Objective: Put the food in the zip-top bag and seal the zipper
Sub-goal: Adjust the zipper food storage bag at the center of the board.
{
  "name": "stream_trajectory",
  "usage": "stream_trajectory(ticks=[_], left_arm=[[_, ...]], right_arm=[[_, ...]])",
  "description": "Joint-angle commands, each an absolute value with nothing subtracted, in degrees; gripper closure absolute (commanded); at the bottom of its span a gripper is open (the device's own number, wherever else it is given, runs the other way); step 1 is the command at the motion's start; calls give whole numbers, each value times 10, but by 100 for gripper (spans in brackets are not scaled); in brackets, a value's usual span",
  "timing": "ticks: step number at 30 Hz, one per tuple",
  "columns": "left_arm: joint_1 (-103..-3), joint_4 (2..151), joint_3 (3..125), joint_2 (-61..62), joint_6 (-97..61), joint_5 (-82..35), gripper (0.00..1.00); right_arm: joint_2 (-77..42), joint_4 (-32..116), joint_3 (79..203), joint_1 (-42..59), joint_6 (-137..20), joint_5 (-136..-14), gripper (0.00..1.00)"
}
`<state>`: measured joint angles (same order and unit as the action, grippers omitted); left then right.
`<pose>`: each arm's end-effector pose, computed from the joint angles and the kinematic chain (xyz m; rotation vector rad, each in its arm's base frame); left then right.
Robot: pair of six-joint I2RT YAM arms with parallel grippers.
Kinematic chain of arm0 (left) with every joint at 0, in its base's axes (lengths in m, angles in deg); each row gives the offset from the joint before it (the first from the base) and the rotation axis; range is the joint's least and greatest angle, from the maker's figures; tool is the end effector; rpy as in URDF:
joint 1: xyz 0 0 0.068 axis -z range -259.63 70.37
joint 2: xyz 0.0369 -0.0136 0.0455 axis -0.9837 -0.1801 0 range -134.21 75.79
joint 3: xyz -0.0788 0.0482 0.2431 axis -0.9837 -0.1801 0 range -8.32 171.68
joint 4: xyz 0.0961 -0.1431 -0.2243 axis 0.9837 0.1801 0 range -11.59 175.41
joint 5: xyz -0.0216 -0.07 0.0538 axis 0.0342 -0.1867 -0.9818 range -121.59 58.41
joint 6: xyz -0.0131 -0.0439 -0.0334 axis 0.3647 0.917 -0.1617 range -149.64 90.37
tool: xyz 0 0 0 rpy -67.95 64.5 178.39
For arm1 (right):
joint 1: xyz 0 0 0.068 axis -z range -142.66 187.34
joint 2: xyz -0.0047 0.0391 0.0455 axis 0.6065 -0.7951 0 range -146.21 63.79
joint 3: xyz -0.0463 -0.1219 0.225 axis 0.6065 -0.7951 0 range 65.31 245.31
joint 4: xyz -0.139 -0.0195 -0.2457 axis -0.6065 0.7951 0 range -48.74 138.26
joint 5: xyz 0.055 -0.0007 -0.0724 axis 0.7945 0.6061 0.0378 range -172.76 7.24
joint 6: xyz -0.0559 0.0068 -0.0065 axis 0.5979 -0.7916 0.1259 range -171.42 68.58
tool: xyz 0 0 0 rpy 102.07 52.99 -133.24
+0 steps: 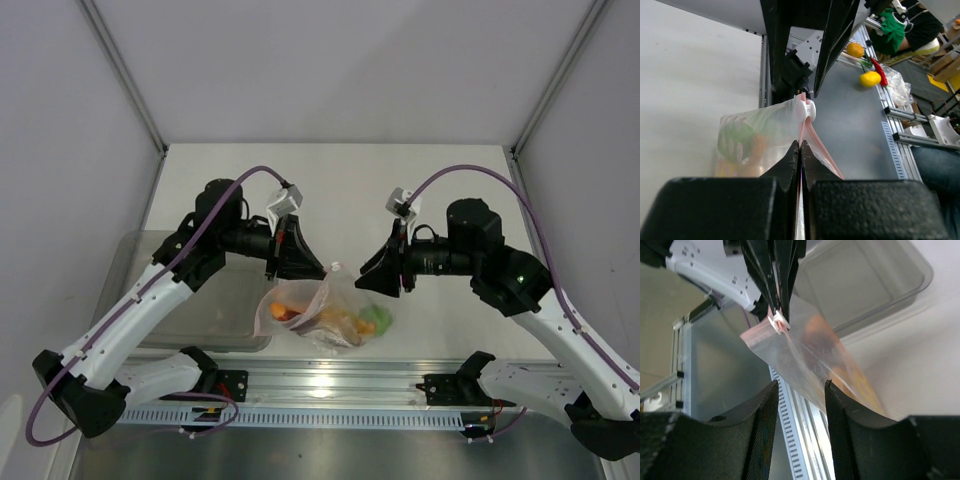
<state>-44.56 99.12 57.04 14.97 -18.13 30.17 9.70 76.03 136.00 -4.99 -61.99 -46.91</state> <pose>0.1836 -0.1717 0.3876 1.1665 1.6070 -1.5329 0.1420 0.1607 0.4176 -0.9779 1.7592 1.1998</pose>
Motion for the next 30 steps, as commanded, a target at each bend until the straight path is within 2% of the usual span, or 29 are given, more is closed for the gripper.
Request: stream_trajectory(ticks=[1, 10, 23, 30], left_arm=[[-452, 955, 572, 144, -187, 366, 99], [-451, 893, 542, 151, -145, 409, 99], [-451, 907, 539, 153, -150, 422, 99], [-451, 904, 537, 149, -149, 427, 99]], right_arm=[[94, 733, 1346, -66, -571, -413, 55], [89, 689, 1312, -83, -554, -388, 55], [84, 730, 1354, -84, -518, -463, 55], [74, 728, 1354, -85, -517, -434, 55]])
